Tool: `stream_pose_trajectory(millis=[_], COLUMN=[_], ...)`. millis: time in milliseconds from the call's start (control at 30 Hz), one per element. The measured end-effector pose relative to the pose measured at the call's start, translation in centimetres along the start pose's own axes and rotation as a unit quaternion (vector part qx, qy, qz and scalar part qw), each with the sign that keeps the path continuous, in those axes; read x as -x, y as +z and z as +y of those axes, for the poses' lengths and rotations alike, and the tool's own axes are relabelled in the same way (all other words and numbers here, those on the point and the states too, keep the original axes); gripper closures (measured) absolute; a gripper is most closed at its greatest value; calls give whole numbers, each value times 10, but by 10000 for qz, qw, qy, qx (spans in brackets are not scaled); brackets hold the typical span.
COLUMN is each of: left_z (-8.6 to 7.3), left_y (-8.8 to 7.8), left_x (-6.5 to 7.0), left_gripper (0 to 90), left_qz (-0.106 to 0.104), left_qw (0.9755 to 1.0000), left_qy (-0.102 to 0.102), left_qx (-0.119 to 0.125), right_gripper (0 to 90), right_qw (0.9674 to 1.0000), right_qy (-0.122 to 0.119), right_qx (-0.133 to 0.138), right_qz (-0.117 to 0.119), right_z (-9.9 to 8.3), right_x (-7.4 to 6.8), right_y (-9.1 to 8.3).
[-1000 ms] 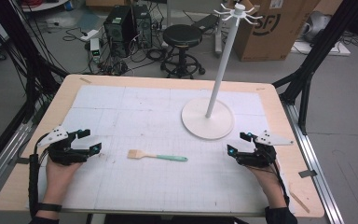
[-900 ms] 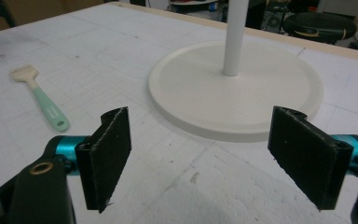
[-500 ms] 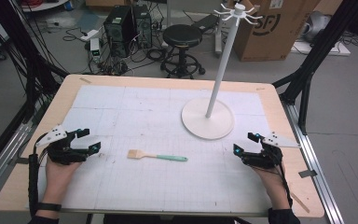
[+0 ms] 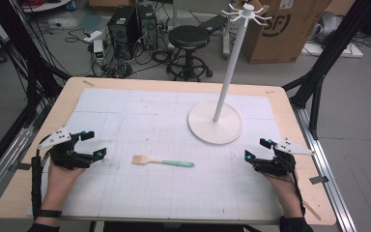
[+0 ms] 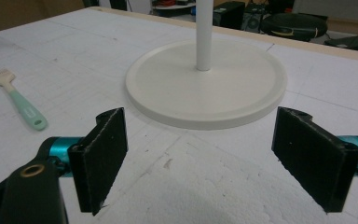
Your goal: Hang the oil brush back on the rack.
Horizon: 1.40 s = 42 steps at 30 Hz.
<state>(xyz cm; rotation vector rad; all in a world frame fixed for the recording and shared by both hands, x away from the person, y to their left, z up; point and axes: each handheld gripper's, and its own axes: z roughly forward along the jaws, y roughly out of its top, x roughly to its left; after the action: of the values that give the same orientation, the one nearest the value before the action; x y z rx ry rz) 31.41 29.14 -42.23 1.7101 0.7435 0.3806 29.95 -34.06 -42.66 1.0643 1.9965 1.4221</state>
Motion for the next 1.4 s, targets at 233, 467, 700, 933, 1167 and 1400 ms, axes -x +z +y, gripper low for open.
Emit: stream_pose_trajectory(millis=[233,467,700,933,1167,1400], left_z=[9,16,28,29,24,19], left_y=[13,28,53,72,87,103], left_x=[5,13,26,34,38,43], left_gripper=[93,96,96,96,96,96], left_qz=[-315,-450,-656,-859,-996,-1173], left_qw=[9995,9990,9974,9951,9933,9901], left_qy=[-72,17,289,428,450,495], left_qx=[66,17,-109,-217,-370,-591], right_gripper=[178,179,181,181,181,181], right_qw=[10000,10000,10000,10000,10000,9999], right_qy=[-27,0,-55,-54,-82,-82], right_qx=[-59,-45,-15,-28,-30,-68], right_qz=[14,59,64,44,23,41], right_z=[0,-1,0,-1,-1,-1], right_x=[-1,0,0,0,0,0], right_y=[1,2,3,4,5,6])
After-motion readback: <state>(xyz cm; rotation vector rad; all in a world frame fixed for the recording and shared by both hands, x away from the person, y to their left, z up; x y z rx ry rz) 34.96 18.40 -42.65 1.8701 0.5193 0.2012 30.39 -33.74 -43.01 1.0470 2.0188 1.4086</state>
